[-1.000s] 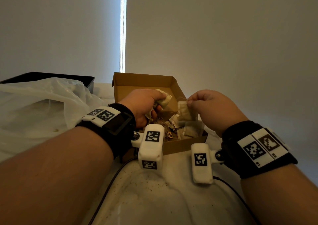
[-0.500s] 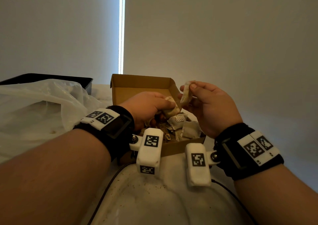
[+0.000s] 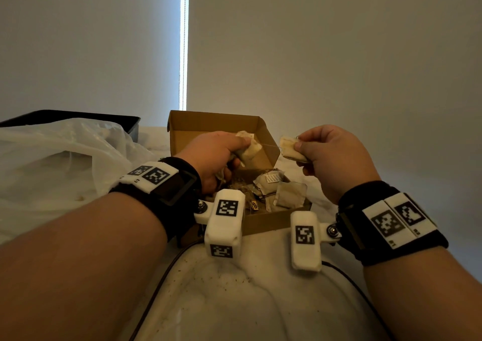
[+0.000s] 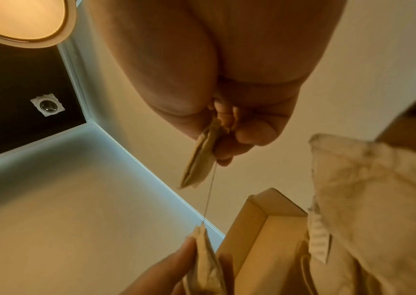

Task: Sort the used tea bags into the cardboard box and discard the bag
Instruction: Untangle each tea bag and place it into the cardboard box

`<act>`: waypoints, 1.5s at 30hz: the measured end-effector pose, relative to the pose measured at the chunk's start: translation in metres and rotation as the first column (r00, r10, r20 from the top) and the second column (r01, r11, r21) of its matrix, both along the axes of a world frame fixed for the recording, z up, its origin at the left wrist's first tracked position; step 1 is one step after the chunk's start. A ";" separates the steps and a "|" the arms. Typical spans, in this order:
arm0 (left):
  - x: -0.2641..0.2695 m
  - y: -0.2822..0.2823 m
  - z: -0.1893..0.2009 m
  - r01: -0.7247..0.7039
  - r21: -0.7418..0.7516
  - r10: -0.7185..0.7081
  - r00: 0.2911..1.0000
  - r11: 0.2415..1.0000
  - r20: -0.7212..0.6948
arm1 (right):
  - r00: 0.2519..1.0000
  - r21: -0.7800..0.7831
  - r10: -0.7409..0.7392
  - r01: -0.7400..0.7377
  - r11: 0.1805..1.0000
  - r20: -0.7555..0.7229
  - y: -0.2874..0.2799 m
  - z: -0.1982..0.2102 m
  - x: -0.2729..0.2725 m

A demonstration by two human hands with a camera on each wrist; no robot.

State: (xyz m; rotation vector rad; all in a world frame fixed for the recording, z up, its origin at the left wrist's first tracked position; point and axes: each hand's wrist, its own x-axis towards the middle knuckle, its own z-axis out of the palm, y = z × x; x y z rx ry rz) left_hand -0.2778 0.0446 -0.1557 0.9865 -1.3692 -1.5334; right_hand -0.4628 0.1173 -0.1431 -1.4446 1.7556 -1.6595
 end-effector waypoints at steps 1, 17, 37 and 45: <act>0.000 -0.001 0.000 -0.008 0.005 0.008 1.000 1.000 -0.007 | 1.000 -0.004 -0.004 0.004 1.000 0.004 0.000 0.000 0.000; 0.001 0.012 0.007 0.226 -0.133 -0.210 0.969 0.965 0.128 | 0.957 -0.002 0.187 -0.191 0.982 0.220 -0.003 -0.006 0.013; 0.001 0.003 0.002 0.041 0.051 -0.039 0.999 0.998 -0.027 | 0.929 0.357 0.029 0.113 0.927 -0.370 0.014 0.009 0.007; 0.001 0.001 0.002 0.031 0.064 -0.031 1.000 0.997 -0.006 | 0.825 0.552 0.150 0.219 0.804 -0.545 0.009 0.012 0.021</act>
